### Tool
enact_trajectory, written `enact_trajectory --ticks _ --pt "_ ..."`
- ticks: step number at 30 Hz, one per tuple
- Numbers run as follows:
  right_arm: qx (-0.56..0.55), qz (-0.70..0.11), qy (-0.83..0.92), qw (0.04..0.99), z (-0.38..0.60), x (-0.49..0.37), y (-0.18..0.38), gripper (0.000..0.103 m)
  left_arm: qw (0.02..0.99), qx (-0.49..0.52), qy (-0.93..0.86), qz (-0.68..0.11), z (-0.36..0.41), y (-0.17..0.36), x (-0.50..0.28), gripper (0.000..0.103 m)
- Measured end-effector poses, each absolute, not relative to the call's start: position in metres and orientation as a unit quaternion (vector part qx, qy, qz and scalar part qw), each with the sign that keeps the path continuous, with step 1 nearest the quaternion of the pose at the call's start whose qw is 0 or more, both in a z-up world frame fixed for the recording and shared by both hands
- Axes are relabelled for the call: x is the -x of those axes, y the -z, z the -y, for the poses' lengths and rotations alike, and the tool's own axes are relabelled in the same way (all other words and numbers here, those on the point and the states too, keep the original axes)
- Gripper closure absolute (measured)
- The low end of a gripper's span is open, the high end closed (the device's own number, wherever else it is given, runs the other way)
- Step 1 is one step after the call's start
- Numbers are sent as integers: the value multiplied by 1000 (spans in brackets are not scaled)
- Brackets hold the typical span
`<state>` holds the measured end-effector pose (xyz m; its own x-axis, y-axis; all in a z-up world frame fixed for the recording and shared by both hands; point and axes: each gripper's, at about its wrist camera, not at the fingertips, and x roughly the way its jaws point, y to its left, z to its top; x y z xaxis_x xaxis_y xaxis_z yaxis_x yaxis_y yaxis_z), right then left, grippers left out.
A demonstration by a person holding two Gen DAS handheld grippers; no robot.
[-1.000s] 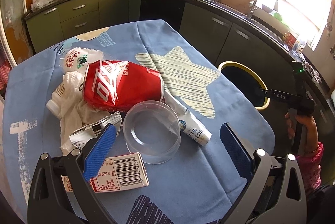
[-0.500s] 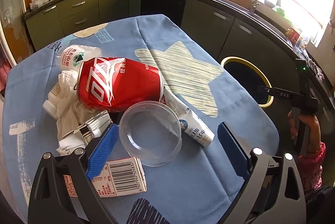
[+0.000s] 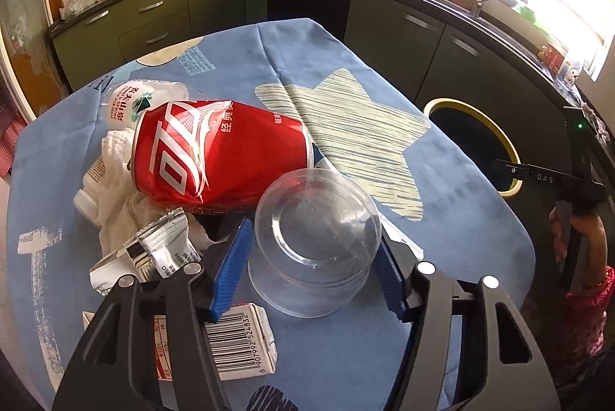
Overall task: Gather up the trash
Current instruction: 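Grasp the clear plastic bowl with the left gripper and lift, then carry the clear bowl over the bin and open the left gripper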
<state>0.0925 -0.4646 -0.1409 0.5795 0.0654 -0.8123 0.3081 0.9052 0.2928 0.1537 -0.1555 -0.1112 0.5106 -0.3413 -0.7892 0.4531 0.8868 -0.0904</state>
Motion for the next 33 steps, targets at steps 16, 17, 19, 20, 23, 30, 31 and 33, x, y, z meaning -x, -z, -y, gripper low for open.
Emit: enact_trajectory --ticks 16,17,19,20,23,30,31,33 --pt "-209 -446 66 868 466 -87 135 45 886 -84 245 -384 161 65 -125 43" --pt "-210 -445 66 868 466 -86 135 45 887 -84 248 -380 161 59 -122 43" --pt "-212 -442 66 869 468 -85 134 44 888 -85 258 -371 164 49 -115 43" --pt "-213 -440 66 870 469 -83 133 45 888 -88 264 -366 168 43 -112 43" --pt "-218 -429 72 873 476 -76 128 45 884 -98 288 -356 185 32 -105 43" --pt "-223 -397 106 884 500 -50 112 43 857 -111 360 -350 257 23 -113 43" --pt "-225 -393 110 885 504 -46 111 42 852 -111 372 -351 271 23 -115 43" --pt "-231 -389 118 884 514 -40 111 42 843 -117 390 -351 301 24 -120 43"
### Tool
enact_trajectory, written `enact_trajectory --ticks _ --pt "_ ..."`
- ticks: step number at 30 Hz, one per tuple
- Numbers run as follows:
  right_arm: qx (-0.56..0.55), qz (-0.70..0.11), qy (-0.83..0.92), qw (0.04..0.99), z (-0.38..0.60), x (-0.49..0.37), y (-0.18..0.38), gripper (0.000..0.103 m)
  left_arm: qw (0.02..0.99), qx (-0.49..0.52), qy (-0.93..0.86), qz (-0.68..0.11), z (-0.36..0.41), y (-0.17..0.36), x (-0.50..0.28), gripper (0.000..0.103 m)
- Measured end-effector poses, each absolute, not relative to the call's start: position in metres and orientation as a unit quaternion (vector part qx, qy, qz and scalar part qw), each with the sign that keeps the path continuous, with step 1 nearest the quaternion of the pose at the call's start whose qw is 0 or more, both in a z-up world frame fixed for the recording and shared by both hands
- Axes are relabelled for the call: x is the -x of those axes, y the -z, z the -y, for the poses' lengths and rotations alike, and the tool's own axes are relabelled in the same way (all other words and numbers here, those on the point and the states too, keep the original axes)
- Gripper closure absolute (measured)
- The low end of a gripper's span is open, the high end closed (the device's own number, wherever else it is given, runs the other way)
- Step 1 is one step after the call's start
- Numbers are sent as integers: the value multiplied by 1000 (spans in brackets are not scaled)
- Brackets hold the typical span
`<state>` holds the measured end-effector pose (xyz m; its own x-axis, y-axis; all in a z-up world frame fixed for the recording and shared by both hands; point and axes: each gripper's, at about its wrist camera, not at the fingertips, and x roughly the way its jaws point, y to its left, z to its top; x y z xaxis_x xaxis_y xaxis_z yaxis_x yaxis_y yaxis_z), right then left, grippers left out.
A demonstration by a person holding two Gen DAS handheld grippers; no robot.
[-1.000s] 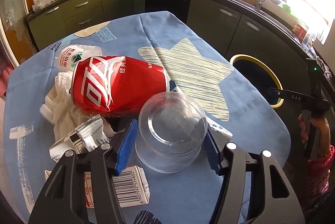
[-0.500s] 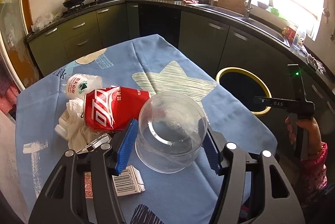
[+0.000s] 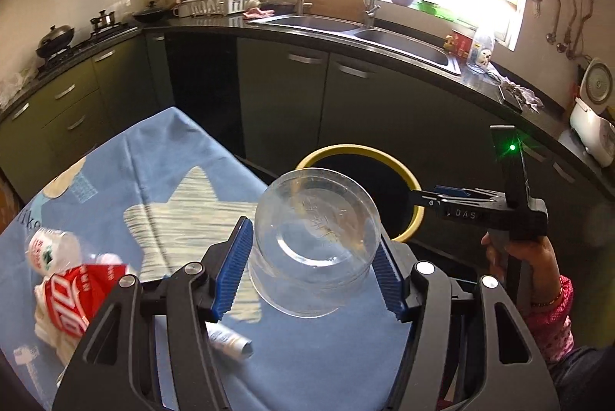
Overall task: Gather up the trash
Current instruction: 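Carry the clear bowl over the bin and open the left gripper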
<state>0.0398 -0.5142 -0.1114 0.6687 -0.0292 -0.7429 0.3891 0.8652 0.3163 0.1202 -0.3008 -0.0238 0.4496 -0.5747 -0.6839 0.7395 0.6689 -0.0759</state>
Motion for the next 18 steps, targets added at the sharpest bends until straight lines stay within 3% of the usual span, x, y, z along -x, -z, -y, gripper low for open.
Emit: enact_trajectory --ticks 16,17,18 --pt "-269 -383 157 870 562 -12 123 42 794 -160 434 -394 479 87 -179 42" --pt "-270 -383 158 869 562 -12 124 42 795 -162 430 -395 483 91 -182 39" --pt "-271 -383 158 869 563 -12 124 42 797 -163 426 -396 486 93 -185 29"
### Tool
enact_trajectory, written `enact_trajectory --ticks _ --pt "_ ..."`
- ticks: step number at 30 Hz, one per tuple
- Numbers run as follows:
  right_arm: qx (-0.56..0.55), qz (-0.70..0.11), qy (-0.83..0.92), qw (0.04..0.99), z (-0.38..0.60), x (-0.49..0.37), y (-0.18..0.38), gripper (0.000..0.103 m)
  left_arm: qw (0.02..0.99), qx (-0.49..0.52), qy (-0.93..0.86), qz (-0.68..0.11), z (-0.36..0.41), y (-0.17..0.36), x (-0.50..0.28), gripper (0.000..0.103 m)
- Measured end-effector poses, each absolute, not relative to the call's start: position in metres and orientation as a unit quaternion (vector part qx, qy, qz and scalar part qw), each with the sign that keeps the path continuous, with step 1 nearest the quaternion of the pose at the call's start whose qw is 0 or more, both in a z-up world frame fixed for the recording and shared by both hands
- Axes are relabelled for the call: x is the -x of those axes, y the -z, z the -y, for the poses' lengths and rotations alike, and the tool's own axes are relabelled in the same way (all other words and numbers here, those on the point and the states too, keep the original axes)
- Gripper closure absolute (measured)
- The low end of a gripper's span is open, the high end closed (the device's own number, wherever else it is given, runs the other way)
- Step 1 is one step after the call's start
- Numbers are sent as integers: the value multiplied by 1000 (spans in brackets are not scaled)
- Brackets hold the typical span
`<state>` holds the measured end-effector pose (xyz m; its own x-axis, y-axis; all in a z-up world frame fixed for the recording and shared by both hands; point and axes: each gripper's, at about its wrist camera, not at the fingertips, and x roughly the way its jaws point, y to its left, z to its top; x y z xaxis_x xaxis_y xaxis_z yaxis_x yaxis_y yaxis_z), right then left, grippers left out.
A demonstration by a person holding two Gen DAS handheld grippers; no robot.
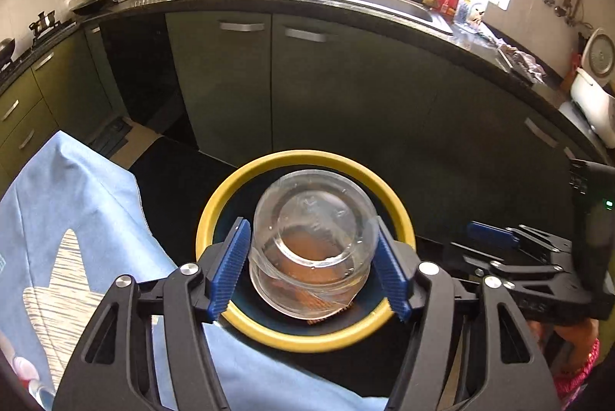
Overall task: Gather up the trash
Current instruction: 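Carry the clear bowl over the bin and open the left gripper, then move the right gripper back over the table toward the milk carton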
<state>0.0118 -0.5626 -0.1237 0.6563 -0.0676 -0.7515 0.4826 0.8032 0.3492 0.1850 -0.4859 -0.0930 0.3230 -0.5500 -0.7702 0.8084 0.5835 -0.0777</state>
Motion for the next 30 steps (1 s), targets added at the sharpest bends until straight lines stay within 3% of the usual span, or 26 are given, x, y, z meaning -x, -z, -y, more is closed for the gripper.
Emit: enact_trajectory --ticks 2,8,21,30 --pt "-271 -383 158 869 562 -11 124 42 806 -160 410 -397 486 94 -190 24" --pt "-267 -388 153 868 557 -16 125 42 833 -136 387 -372 439 64 -184 23" --pt "-227 -413 104 876 507 -47 120 42 897 -92 304 -308 248 5 -123 15" --pt "-167 -425 8 890 419 -82 103 42 912 -76 254 -314 136 20 -81 14"
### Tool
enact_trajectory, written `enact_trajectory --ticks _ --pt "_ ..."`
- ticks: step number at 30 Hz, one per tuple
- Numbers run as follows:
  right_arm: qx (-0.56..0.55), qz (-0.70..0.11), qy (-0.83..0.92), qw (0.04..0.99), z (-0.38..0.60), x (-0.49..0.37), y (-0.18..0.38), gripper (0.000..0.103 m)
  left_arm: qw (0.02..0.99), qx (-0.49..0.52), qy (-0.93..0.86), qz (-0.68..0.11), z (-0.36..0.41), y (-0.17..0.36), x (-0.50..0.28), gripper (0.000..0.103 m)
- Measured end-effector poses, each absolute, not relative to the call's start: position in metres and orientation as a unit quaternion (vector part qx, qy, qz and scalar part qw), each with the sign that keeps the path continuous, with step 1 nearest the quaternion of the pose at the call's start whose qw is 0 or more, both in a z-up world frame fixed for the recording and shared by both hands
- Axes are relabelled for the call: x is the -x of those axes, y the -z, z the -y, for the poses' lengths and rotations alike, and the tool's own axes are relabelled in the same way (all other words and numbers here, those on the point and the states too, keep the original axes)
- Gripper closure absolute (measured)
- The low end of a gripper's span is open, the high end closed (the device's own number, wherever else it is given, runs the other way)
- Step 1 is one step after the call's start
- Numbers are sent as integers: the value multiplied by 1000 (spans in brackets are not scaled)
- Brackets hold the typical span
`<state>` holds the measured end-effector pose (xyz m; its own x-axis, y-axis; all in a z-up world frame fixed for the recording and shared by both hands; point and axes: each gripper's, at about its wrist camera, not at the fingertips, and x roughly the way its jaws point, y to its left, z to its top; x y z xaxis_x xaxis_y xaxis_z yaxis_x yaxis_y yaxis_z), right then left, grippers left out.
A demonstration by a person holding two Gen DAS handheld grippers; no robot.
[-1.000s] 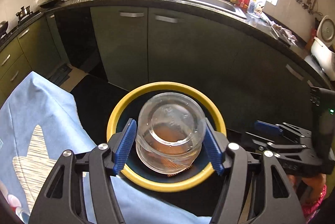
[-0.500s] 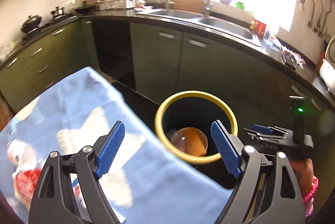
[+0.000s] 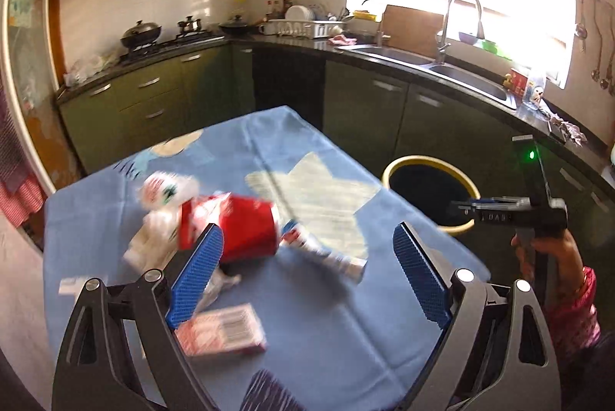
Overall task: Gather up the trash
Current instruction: 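Move the right gripper back over the table toward the milk carton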
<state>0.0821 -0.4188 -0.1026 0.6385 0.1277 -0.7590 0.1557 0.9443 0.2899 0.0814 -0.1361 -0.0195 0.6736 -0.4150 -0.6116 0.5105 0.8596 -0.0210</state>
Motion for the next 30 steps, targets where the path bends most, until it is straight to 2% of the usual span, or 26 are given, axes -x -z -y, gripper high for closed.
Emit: enact_trajectory --ticks 12,19,22,30 --pt "-51 -435 -186 879 259 -109 80 42 915 -34 196 -350 48 56 -58 13" --pt "107 -412 -361 829 167 -107 65 42 924 -35 189 -331 20 45 -42 13" --pt "156 -417 -392 805 143 -114 69 42 929 -31 173 -325 10 37 -40 13" --pt "201 -435 -408 777 112 -135 87 42 932 -10 158 -327 -9 33 -42 11"
